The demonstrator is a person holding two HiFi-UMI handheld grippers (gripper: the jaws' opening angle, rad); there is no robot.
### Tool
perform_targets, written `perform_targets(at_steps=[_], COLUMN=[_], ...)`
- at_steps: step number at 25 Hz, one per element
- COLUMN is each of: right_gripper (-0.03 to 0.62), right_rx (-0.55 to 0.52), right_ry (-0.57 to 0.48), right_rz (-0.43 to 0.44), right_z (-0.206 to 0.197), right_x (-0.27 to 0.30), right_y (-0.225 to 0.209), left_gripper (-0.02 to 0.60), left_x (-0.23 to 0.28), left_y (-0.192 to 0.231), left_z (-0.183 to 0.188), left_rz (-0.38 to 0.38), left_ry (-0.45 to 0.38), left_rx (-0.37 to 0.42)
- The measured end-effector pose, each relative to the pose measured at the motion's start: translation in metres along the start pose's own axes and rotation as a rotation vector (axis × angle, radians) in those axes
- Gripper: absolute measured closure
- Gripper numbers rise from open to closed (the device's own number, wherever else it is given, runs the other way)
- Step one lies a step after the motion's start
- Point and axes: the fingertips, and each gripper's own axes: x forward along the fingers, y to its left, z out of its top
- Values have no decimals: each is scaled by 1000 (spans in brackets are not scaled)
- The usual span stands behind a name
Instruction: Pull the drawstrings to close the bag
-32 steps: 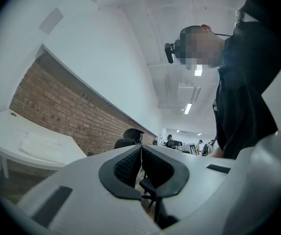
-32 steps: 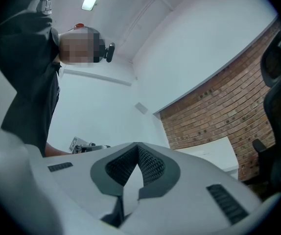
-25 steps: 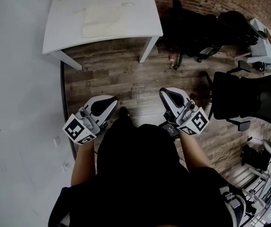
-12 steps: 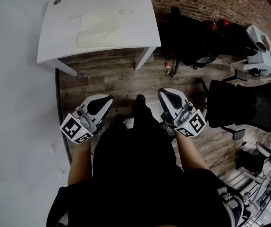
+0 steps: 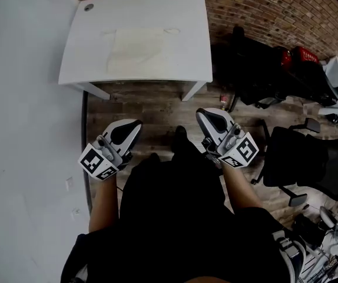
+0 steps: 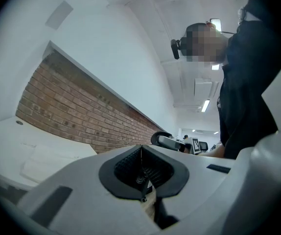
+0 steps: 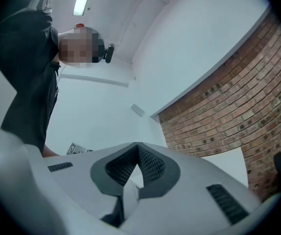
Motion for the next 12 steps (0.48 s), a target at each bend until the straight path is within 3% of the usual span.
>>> perform_targets(at_steps=[5, 12], right_gripper=[588, 588], right_rx=[23, 35], right_ry=[5, 24], right_rz=[71, 213], right_z=[14, 26], right_x=[14, 35], right_y=[-40, -72], left_gripper=[563, 563], left_x=[31, 49], left_y=[8, 27], left_z=[20, 36], left_rz=[40, 174], left_ry=[-28, -55], left_rx=[19, 25])
